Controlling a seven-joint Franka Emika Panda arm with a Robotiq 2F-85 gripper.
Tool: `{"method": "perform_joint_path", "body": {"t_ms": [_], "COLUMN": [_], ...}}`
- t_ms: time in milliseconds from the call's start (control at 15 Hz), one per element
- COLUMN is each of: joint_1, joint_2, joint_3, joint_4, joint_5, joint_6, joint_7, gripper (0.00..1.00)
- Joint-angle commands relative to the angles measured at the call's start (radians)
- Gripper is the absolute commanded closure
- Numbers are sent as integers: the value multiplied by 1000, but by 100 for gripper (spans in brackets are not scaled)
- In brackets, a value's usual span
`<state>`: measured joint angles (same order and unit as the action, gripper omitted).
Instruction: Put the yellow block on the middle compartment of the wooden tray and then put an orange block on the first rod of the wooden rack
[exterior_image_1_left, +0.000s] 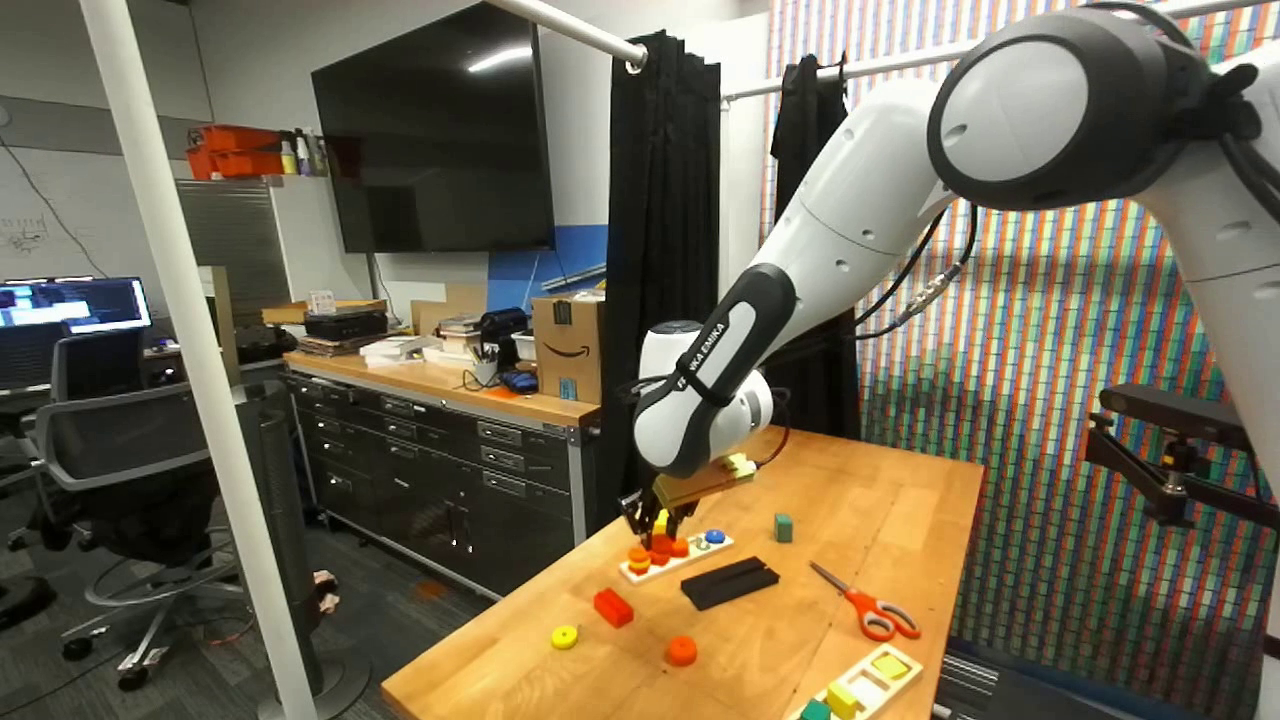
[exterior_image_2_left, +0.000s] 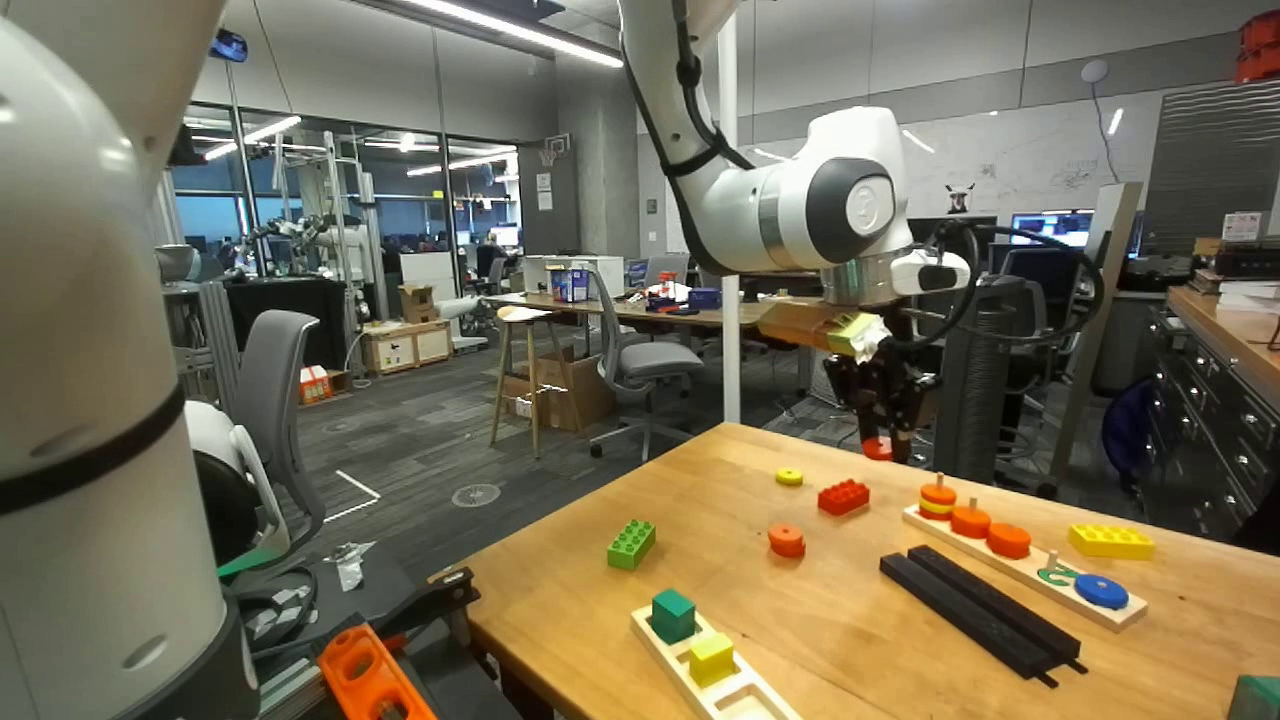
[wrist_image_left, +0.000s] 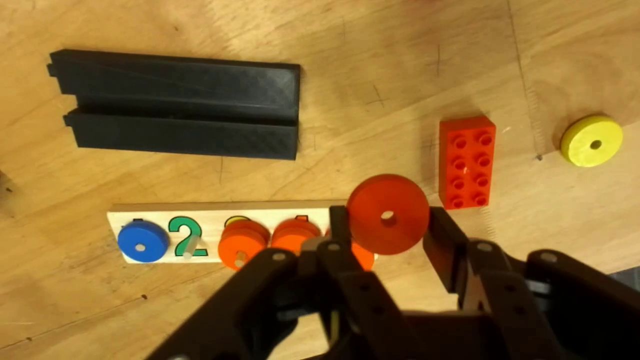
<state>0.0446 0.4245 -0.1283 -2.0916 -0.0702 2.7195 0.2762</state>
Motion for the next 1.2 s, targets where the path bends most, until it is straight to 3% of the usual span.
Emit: {"method": "perform_joint_path", "body": {"t_ms": [0,600,1133], "joint_1": [11,-6,-27], "joint_2": [86,226,318], "joint_3": [-18,-11,-3], "joint_4": [134,388,513], "joint_5": [1,8,20], "joint_6": [-59,-228,-301], "joint_7": [33,25,13], "gripper": [77,77,77]}}
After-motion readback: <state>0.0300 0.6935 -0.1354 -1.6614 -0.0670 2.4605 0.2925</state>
